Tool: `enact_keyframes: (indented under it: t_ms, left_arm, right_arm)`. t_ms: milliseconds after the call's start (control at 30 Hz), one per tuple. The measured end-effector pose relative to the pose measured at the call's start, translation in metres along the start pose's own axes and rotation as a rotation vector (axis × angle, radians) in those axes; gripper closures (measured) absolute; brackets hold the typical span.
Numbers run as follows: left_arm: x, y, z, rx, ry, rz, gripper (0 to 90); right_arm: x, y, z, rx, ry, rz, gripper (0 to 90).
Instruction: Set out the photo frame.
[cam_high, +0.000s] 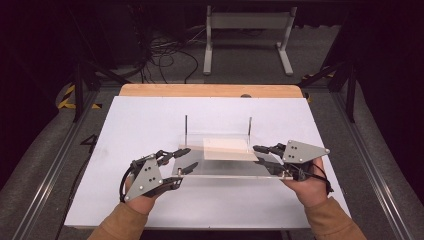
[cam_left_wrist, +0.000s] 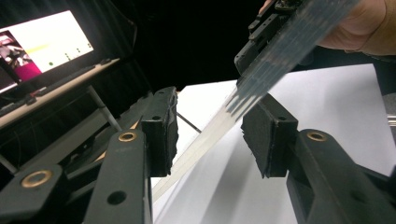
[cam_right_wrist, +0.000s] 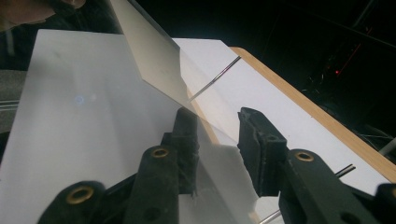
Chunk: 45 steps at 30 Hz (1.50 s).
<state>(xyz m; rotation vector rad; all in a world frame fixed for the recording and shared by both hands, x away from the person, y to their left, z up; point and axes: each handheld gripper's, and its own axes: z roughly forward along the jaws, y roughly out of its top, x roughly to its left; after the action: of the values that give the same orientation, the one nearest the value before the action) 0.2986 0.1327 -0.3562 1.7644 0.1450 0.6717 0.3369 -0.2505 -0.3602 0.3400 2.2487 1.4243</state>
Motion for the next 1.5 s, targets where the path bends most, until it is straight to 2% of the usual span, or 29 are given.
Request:
enact_keyframes:
  t_ms: [133, 400, 467, 600, 700, 833, 1067, 1200, 1233, 1400, 1500]
  left_arm:
    - [-0.004, 0.004, -0.002, -0.002, -0.009, -0.011, 56.7]
    - [-0.011, 0.012, -0.011, -0.002, -0.037, -0.031, 58.3]
    - [-0.012, 0.013, -0.013, 0.004, -0.041, -0.032, 58.5]
    - [-0.014, 0.012, -0.016, 0.032, -0.057, -0.061, 59.3]
    - [-0.016, 0.010, -0.019, 0.038, -0.075, -0.077, 59.8]
    - [-0.015, 0.011, -0.019, 0.034, -0.076, -0.081, 60.0]
    - [-0.011, 0.014, -0.011, 0.001, -0.080, -0.080, 59.8]
    - [-0.002, 0.011, -0.008, -0.027, -0.081, -0.117, 57.9]
    - [-0.001, 0.011, -0.008, -0.030, -0.082, -0.124, 58.3]
    - [0.007, 0.011, -0.001, -0.060, -0.058, -0.150, 56.3]
    - [0.013, 0.007, 0.005, -0.049, -0.047, -0.174, 54.4]
  right_arm:
    - [0.003, 0.004, -0.006, 0.017, 0.000, 0.009, 65.3]
    - [0.018, 0.019, -0.021, 0.088, 0.012, 0.064, 65.5]
    - [0.020, 0.020, -0.022, 0.094, 0.016, 0.071, 65.5]
    - [0.025, 0.024, -0.024, 0.138, 0.032, 0.105, 65.6]
    - [0.030, 0.025, -0.022, 0.172, 0.030, 0.110, 65.6]
    - [0.030, 0.026, -0.022, 0.176, 0.030, 0.108, 65.5]
    - [0.019, 0.019, -0.023, 0.157, 0.055, 0.151, 64.5]
    - [0.013, 0.015, -0.021, 0.110, 0.072, 0.177, 63.5]
    - [0.011, 0.013, -0.020, 0.083, 0.063, 0.167, 62.9]
    - [0.005, 0.007, -0.017, 0.036, 0.036, 0.170, 61.0]
    - [0.002, 0.004, -0.014, 0.012, 0.015, 0.164, 60.4]
